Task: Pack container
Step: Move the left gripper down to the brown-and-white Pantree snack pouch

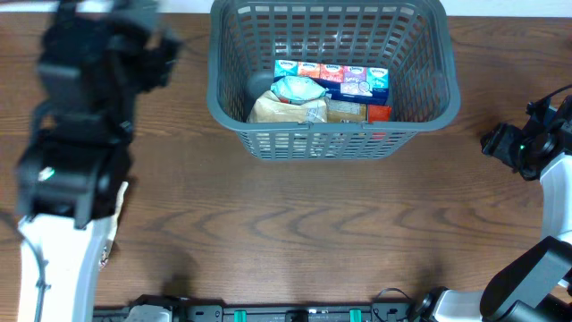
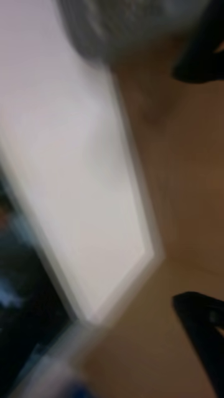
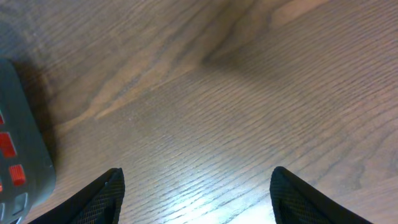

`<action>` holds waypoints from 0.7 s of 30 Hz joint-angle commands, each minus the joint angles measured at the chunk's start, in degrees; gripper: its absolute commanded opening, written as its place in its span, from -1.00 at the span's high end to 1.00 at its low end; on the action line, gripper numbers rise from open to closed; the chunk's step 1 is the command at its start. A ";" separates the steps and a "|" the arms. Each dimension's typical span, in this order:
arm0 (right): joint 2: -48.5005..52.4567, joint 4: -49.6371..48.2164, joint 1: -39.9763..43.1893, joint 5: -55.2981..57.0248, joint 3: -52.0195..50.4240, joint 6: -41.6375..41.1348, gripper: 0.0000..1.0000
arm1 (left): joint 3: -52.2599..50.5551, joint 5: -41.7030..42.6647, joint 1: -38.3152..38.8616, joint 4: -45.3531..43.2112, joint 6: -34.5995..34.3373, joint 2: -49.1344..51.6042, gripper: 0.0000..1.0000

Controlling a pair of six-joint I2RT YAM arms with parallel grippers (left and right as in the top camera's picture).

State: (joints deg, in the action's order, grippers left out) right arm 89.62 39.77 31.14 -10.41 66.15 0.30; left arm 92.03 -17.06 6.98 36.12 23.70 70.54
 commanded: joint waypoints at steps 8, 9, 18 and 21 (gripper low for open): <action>0.50 -0.48 0.28 -0.61 -0.22 0.61 -0.34 | -4.24 -4.44 -13.79 32.72 -15.63 4.11 -0.97; 0.50 -0.59 0.28 -0.61 -0.22 0.63 -0.34 | -4.70 -4.44 -14.12 34.34 -16.83 4.87 -0.97; 0.50 -1.05 0.28 -0.63 -0.22 0.63 -0.33 | -13.16 -4.17 -17.25 36.02 -28.09 5.68 -0.97; 0.50 -1.07 0.28 -0.63 -0.22 0.61 -0.34 | -20.44 -3.02 -17.25 33.62 -27.71 3.67 -0.97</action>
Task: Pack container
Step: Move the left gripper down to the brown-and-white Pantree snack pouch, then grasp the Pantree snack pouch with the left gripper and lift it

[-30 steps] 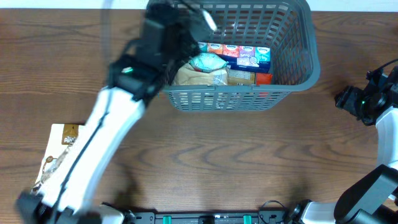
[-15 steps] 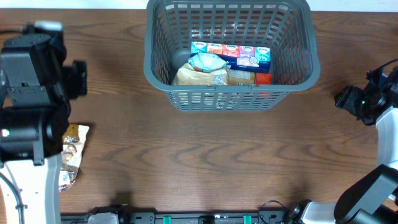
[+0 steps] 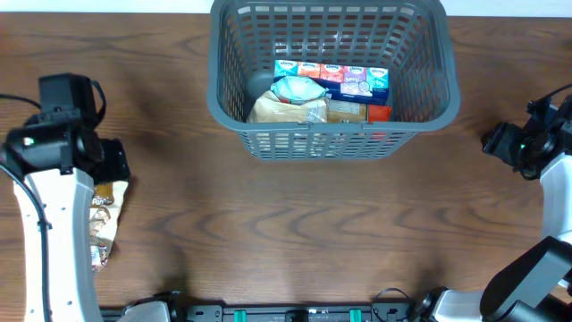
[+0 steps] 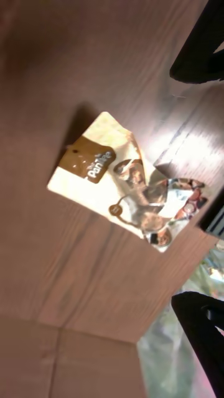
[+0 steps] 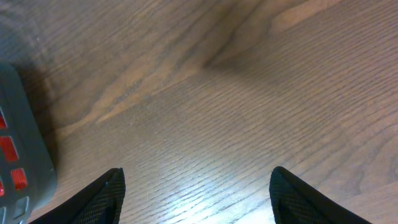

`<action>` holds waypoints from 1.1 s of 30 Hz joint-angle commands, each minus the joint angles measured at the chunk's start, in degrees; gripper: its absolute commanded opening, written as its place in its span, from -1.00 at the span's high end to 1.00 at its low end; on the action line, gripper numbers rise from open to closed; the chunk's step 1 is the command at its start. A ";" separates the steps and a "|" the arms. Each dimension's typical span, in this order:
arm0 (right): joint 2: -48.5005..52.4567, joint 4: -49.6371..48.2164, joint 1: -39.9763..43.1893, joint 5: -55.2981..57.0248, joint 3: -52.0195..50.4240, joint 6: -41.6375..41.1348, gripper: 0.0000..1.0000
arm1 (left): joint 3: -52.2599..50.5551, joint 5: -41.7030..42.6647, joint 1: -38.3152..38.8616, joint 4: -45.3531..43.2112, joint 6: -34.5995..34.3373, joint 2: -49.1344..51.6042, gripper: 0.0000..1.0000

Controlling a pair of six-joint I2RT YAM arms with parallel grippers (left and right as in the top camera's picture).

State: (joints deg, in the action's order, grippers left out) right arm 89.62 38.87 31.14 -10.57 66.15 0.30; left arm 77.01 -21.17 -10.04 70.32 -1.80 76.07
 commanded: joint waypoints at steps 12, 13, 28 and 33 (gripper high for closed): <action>0.50 -0.15 0.28 -0.44 -0.22 0.63 -0.33 | -20.11 16.61 -1.51 0.66 11.32 -11.32 -0.97; 0.50 -0.15 0.28 -0.46 -0.22 0.61 -0.33 | -20.11 16.65 -2.08 1.14 12.15 -11.56 -0.97; 0.50 -0.66 0.28 -0.46 -0.22 0.61 -0.33 | -20.70 17.53 -19.91 -2.16 19.06 -7.45 -0.99; 0.50 -0.72 0.28 -0.46 -0.22 0.63 -0.33 | -20.70 17.49 -19.96 -4.20 27.43 -4.66 -0.99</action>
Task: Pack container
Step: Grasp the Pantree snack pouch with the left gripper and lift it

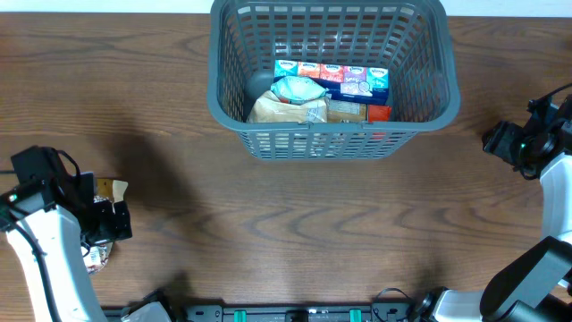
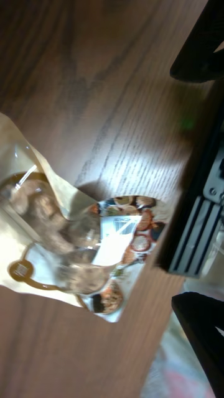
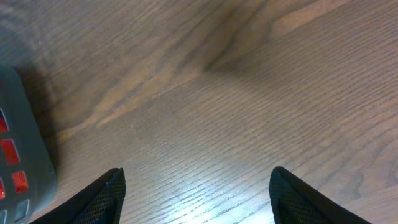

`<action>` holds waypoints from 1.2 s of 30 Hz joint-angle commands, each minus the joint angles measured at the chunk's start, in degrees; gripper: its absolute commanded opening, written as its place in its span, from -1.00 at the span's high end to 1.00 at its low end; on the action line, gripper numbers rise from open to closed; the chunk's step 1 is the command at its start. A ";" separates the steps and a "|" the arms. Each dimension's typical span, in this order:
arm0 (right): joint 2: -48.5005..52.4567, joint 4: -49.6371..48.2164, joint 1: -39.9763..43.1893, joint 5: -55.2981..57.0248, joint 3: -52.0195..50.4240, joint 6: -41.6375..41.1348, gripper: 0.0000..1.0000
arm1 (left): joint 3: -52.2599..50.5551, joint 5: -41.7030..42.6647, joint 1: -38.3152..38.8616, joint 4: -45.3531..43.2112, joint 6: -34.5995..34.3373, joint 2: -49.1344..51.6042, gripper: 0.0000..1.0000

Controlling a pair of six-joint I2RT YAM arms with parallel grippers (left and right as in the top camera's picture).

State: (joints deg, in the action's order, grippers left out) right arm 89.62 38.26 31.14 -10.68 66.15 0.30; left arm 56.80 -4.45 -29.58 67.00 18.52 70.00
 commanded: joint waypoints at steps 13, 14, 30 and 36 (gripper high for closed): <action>0.50 -0.13 0.28 -0.26 -0.22 0.68 -0.33 | -6.97 0.76 -3.32 -14.05 16.04 6.14 -1.00; 0.50 -0.13 0.28 -0.26 -0.22 0.68 -0.33 | -8.04 0.76 -3.76 -14.69 16.39 6.45 -1.00; 0.50 0.76 0.28 -0.26 -0.22 2.14 -0.31 | -14.49 0.74 -9.49 -27.32 19.43 10.14 -1.00; 0.50 0.74 0.28 -0.24 -0.22 2.16 -0.31 | -14.49 0.85 -9.51 -30.32 19.45 14.56 -1.00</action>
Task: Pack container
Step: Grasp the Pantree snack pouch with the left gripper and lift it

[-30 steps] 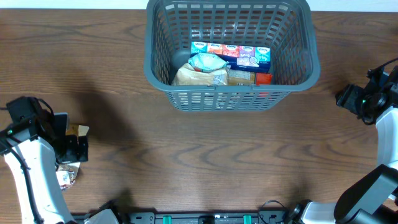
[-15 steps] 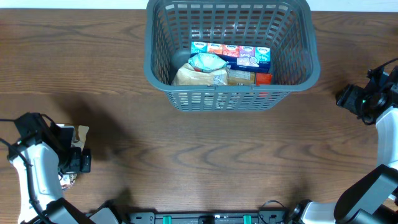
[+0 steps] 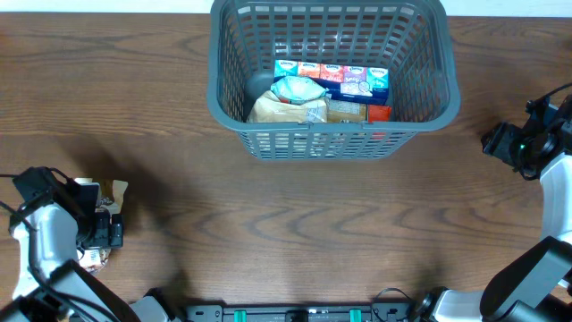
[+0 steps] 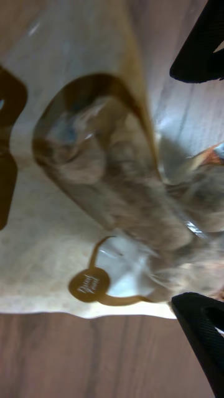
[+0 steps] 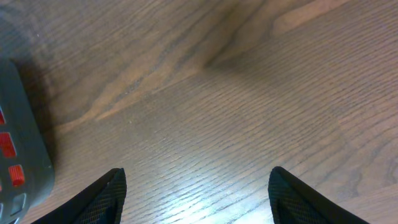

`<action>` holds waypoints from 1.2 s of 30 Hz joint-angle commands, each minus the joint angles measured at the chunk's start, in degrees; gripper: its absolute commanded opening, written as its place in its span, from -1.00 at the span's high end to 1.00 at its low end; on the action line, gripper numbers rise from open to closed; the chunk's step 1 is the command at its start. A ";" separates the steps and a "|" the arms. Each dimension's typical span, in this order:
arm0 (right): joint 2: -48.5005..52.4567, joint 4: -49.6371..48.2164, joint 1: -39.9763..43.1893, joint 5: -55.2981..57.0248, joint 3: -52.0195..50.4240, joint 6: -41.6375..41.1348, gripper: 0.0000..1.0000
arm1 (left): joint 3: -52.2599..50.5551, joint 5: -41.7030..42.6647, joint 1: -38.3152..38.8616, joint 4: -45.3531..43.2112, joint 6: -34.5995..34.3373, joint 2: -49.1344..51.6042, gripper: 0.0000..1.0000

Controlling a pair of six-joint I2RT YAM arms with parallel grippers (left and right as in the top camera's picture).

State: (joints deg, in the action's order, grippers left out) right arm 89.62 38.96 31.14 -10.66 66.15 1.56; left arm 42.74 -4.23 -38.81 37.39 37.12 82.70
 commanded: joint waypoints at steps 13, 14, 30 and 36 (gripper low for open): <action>0.50 0.07 0.28 0.15 -0.22 1.33 -0.31 | -0.44 9.46 -0.28 -4.04 2.29 8.02 -0.86; 0.50 0.07 0.28 0.15 -0.22 1.33 -0.31 | -0.44 10.01 -0.28 -4.24 2.29 8.02 -0.77; 0.50 0.50 0.28 0.13 -0.22 1.31 -0.31 | -0.42 16.35 -0.28 -5.60 1.60 8.00 0.42; 0.50 0.50 0.28 0.13 -0.22 1.31 -0.31 | -0.39 19.32 -0.28 -7.21 -3.43 7.93 0.58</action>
State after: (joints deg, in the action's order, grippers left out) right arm 89.62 39.40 31.14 -10.52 66.15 2.13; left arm 42.83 9.91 -38.98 31.11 37.69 89.49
